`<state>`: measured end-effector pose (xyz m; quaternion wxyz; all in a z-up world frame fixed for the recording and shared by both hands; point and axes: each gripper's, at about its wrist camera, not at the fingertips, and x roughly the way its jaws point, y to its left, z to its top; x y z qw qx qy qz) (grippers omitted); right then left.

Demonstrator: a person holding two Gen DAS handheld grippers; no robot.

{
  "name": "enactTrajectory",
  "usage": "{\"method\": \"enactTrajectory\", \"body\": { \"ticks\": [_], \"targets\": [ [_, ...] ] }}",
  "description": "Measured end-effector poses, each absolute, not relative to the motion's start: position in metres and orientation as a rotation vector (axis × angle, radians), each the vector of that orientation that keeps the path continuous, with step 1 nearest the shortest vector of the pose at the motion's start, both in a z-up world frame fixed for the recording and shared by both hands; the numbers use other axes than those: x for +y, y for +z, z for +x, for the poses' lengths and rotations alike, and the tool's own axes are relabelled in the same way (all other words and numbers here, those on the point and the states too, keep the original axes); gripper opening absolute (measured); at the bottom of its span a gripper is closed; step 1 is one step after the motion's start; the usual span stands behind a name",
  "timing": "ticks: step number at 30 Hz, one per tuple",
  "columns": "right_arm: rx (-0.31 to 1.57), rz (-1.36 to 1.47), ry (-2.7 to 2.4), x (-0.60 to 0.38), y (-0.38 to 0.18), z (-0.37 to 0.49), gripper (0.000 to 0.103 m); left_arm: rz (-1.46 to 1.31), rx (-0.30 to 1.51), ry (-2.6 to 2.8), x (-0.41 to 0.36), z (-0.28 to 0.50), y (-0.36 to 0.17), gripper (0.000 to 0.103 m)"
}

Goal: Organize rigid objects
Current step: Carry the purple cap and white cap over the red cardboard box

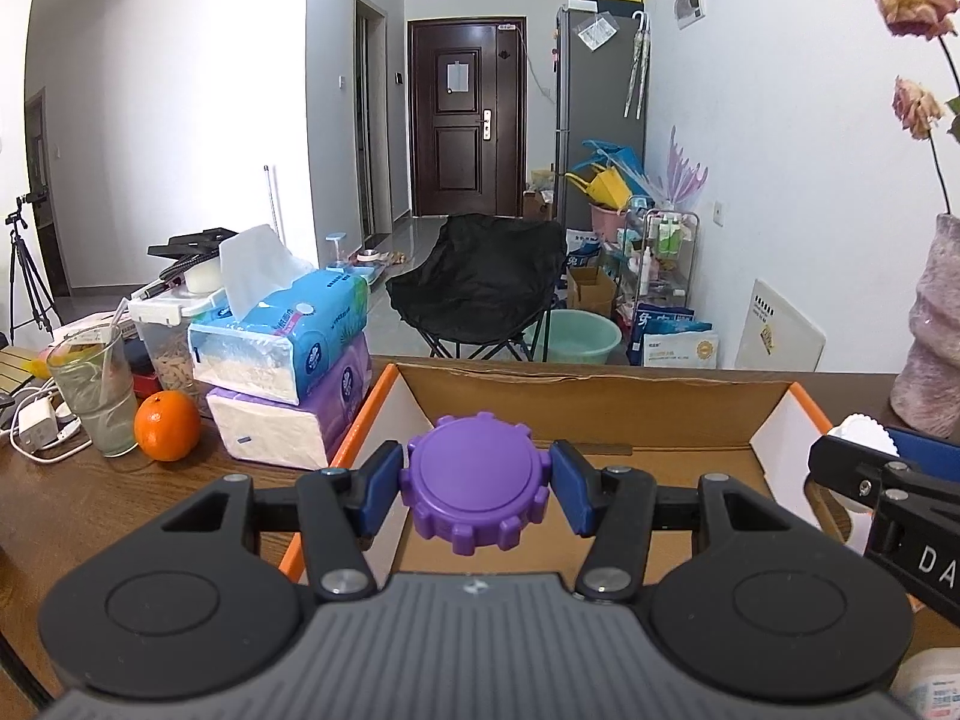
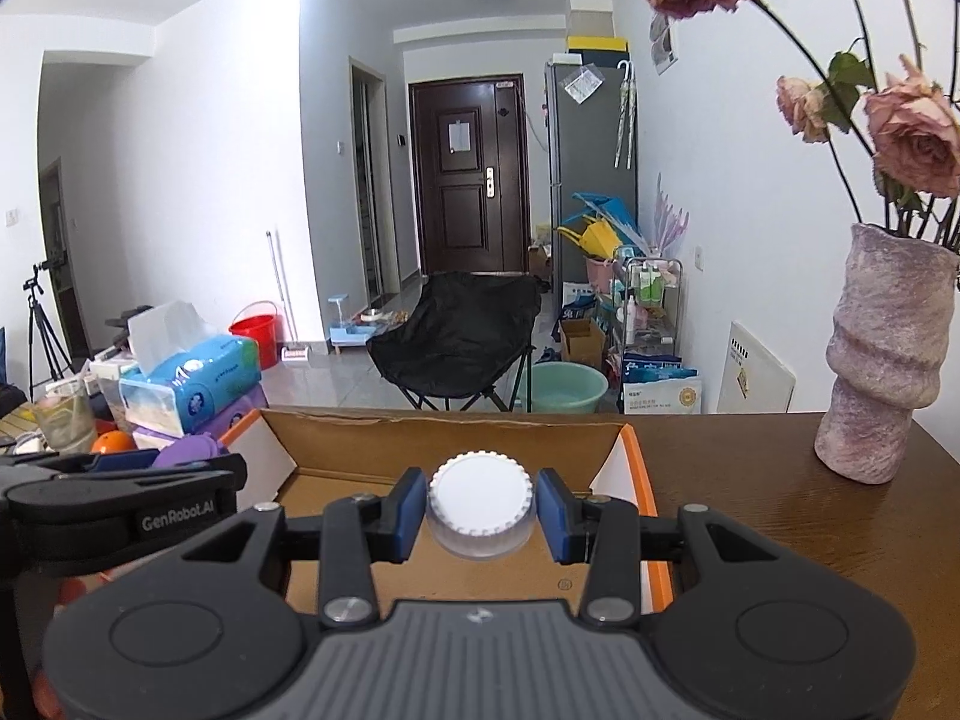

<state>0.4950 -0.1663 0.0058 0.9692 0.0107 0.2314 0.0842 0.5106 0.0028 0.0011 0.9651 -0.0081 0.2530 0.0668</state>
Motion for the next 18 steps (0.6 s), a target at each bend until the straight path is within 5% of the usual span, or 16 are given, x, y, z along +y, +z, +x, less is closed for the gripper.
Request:
{"method": "enactTrajectory", "body": {
  "ticks": [18],
  "targets": [
    [0.572,-0.021,0.184,-0.155,-0.017,0.528,0.039,0.03,0.604,0.166,0.007,0.545,-0.027,0.055]
  ]
}}
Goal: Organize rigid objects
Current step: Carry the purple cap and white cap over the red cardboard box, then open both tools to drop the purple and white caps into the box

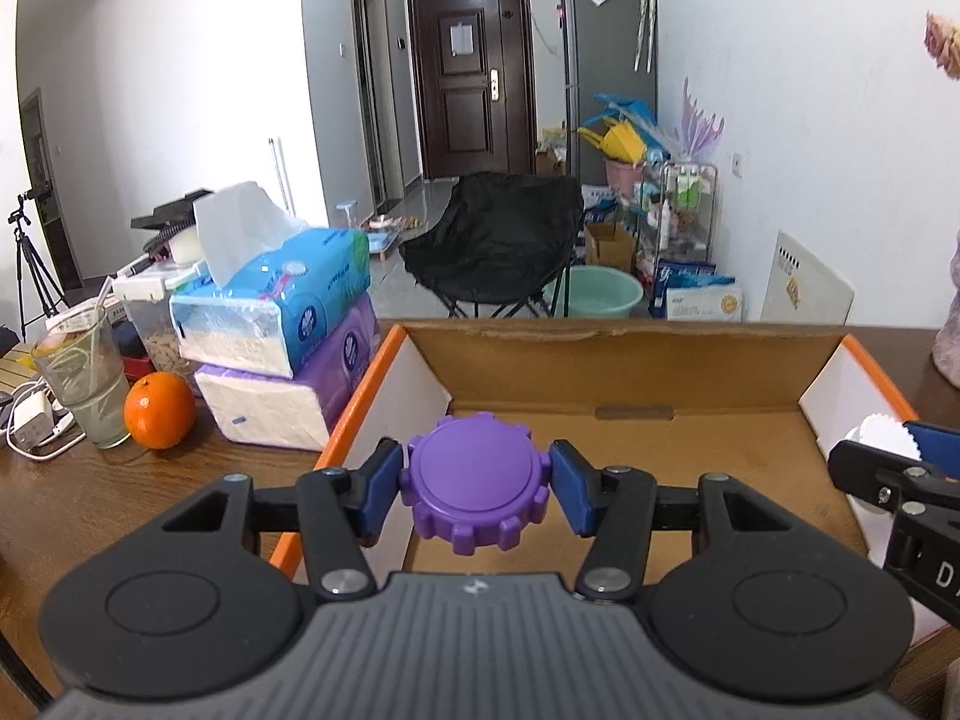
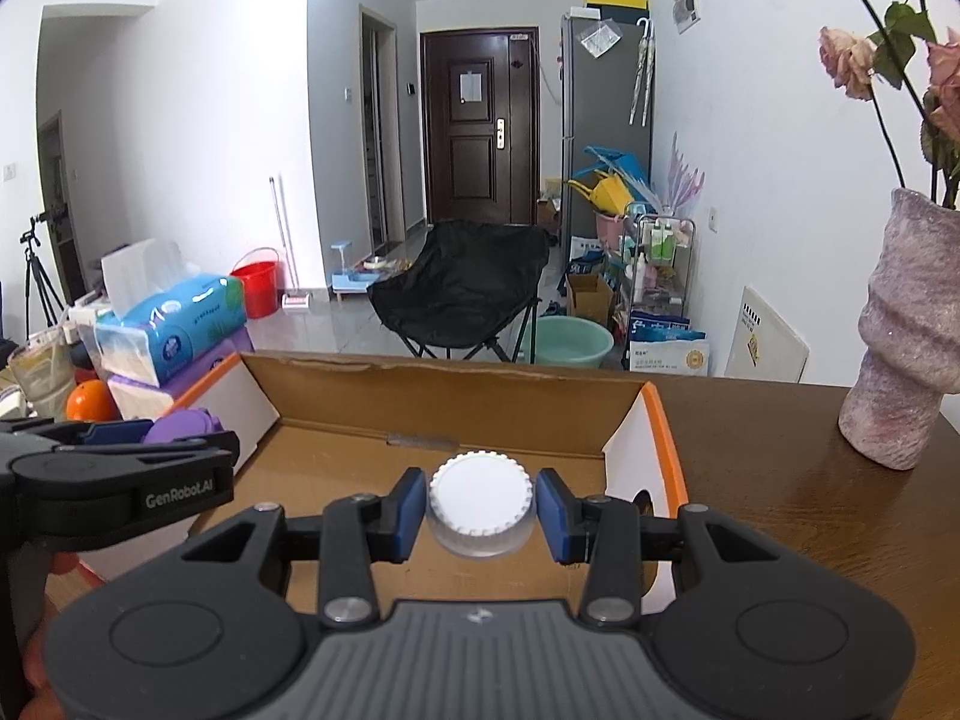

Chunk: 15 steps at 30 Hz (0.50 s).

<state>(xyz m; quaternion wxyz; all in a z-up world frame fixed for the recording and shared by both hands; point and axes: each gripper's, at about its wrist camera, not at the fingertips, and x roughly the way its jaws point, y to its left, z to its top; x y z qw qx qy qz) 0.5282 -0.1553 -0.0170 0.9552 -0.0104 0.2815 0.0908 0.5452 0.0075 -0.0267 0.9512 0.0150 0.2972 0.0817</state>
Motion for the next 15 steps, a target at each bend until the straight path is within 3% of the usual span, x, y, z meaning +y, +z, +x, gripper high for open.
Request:
{"method": "enactTrajectory", "body": {
  "ticks": [12,15],
  "targets": [
    [0.633,-0.041,0.178,-0.153,-0.034,0.536,0.04,0.042,0.649,0.167,0.01,0.553,-0.04,0.056],
    [0.637,-0.041,0.167,-0.153,-0.034,0.538,0.04,0.05,0.643,0.169,0.01,0.553,-0.04,0.068]
  ]
}}
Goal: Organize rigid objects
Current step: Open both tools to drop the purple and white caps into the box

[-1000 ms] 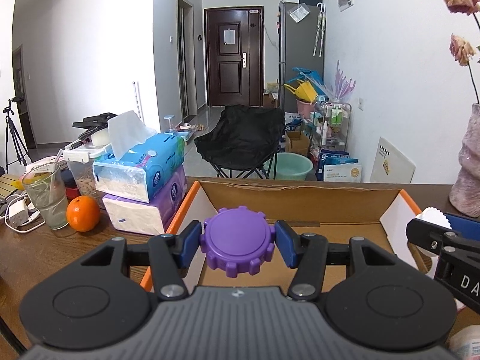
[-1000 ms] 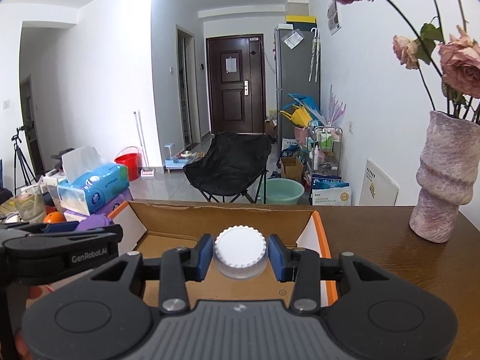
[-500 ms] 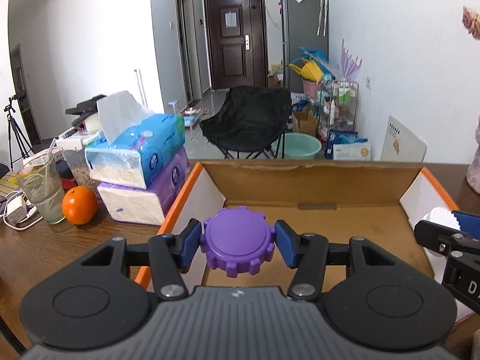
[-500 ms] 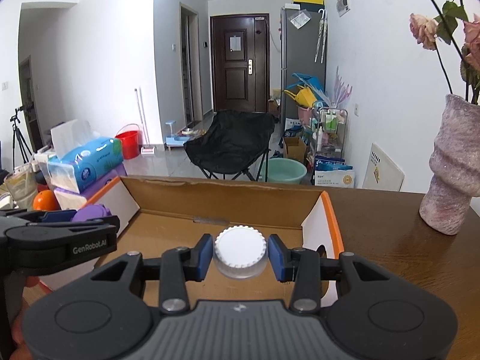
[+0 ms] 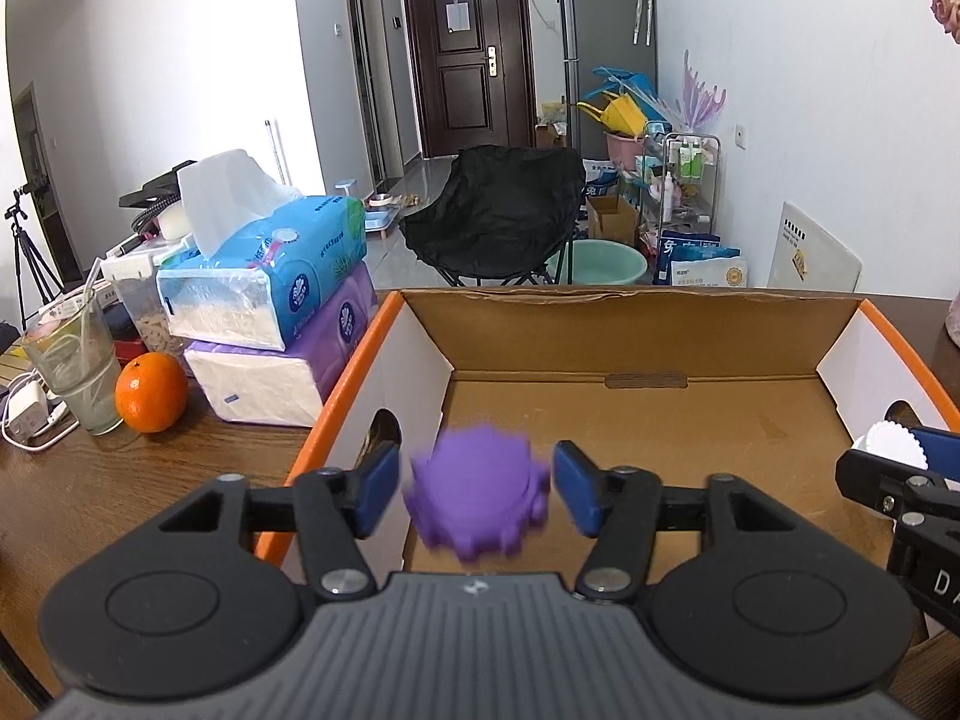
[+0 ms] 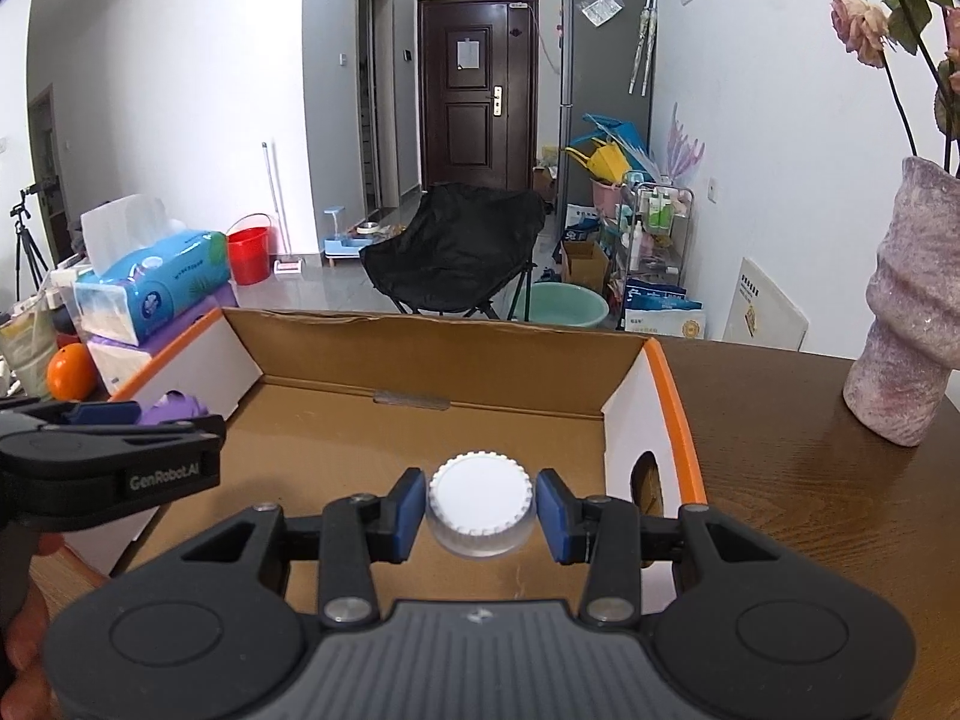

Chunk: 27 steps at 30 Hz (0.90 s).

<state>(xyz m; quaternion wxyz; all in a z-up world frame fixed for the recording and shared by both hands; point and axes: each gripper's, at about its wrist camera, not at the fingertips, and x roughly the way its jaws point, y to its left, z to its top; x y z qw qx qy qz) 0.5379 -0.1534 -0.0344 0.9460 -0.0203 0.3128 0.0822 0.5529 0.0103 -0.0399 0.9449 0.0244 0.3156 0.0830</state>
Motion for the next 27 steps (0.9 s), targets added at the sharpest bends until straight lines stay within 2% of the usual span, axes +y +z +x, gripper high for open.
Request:
{"method": "enactTrajectory", "body": {
  "ticks": [2,4,5,6,8,10,27],
  "targets": [
    [0.644,-0.045,0.163,-0.154,-0.034,0.54,0.051,0.051,0.633,0.181,0.012,0.552,-0.039,0.082],
    [0.647,-0.048,0.147,-0.154,-0.035,0.541,0.081,0.045,0.626,0.19,0.014,0.553,-0.037,0.091],
    [0.646,-0.05,0.138,-0.154,-0.036,0.541,0.088,0.039,0.622,0.198,0.015,0.553,-0.037,0.1],
    [0.643,-0.051,0.13,-0.154,-0.036,0.541,0.094,0.033,0.617,0.208,0.017,0.552,-0.037,0.102],
    [0.644,-0.048,0.126,-0.155,-0.036,0.542,0.095,0.028,0.617,0.222,0.019,0.554,-0.036,0.103],
    [0.649,-0.042,0.124,-0.155,-0.037,0.543,0.101,0.023,0.622,0.226,0.02,0.555,-0.036,0.103],
    [0.626,-0.024,0.108,-0.161,-0.032,0.536,0.103,0.008,0.625,0.243,0.022,0.552,-0.035,0.103]
  ]
}}
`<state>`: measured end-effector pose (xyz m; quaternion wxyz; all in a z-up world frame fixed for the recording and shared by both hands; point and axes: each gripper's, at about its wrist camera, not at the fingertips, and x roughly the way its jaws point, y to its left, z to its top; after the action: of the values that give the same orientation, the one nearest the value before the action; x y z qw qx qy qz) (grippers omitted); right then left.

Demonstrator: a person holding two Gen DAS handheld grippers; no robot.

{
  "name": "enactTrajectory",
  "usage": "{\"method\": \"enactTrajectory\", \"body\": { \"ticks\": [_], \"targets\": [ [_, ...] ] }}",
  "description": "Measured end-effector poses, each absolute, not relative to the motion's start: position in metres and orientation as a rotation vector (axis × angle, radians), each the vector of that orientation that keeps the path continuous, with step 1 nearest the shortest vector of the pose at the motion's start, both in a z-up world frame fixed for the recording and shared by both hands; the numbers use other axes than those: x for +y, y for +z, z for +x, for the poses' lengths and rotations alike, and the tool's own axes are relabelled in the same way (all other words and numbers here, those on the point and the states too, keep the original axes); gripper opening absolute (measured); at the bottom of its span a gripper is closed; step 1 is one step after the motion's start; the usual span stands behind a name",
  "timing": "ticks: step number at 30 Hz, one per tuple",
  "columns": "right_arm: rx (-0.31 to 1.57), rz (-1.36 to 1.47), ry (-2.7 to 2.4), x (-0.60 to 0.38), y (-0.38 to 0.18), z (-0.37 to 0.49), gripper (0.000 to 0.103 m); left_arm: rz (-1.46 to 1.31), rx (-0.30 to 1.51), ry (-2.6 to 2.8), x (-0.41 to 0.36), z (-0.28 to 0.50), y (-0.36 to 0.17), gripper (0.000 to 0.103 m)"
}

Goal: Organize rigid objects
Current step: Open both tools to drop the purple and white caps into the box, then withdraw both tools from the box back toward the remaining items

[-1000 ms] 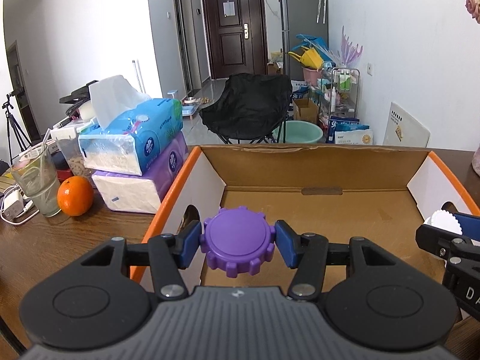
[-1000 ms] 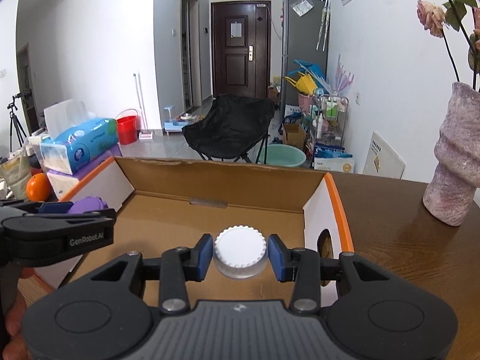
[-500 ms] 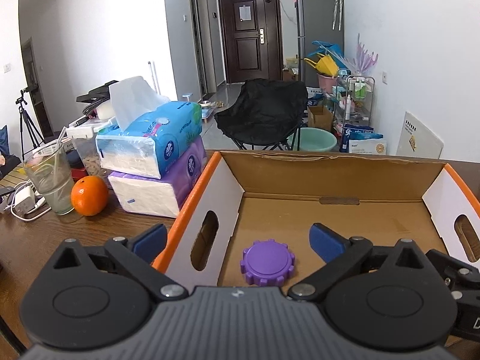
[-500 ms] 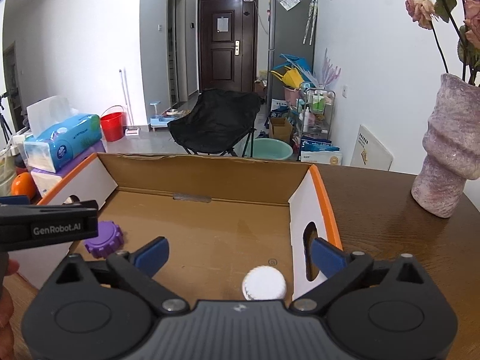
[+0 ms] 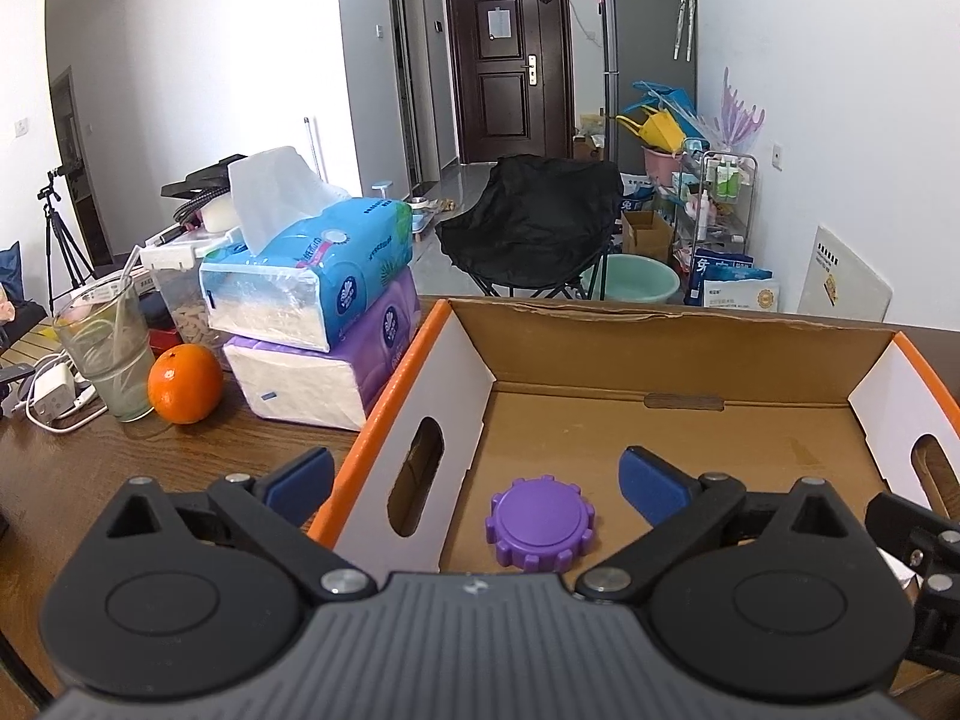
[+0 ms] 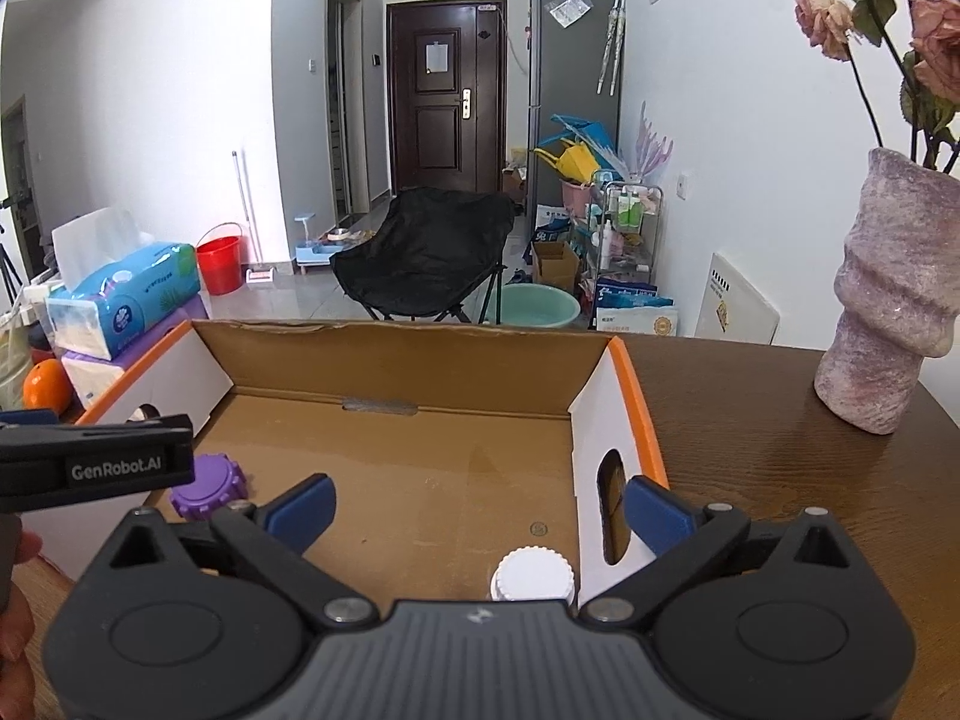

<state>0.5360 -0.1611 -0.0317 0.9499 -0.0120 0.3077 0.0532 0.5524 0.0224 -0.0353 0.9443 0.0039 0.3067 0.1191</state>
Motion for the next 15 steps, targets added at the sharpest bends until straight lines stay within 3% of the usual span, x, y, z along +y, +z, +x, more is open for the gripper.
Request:
{"method": "enactTrajectory", "body": {
  "ticks": [15],
  "targets": [
    [0.547,0.016,0.092,-0.176,-0.012,0.5,0.103,0.0,0.577,0.23,0.018,0.524,-0.021,0.103]
  ]
}}
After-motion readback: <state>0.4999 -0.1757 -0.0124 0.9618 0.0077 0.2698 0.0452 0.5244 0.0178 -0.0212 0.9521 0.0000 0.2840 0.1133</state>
